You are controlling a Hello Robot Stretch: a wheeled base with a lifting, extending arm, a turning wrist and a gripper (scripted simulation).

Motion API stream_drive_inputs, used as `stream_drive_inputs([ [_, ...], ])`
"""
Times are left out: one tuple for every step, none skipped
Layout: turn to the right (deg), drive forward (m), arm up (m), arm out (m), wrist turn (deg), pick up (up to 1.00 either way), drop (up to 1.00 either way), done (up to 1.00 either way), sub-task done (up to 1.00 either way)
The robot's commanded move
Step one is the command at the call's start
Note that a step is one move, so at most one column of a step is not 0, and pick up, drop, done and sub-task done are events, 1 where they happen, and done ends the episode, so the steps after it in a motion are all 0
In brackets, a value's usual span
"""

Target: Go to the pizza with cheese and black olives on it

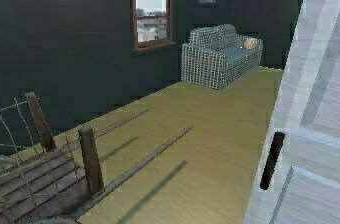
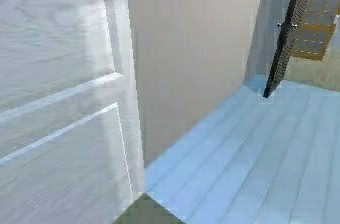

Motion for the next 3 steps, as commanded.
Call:
stream_drive_inputs([
  [9.0, 0.00, 0.00, 0.00, 0.0, 0.00, 0.00, 0.00, 0.00],
  [0.0, 0.65, 0.00, 0.00, 0.0, 0.00, 0.00, 0.00, 0.00],
  [27.0, 0.00, 0.00, 0.00, 0.0, 0.00, 0.00, 0.00, 0.00],
])
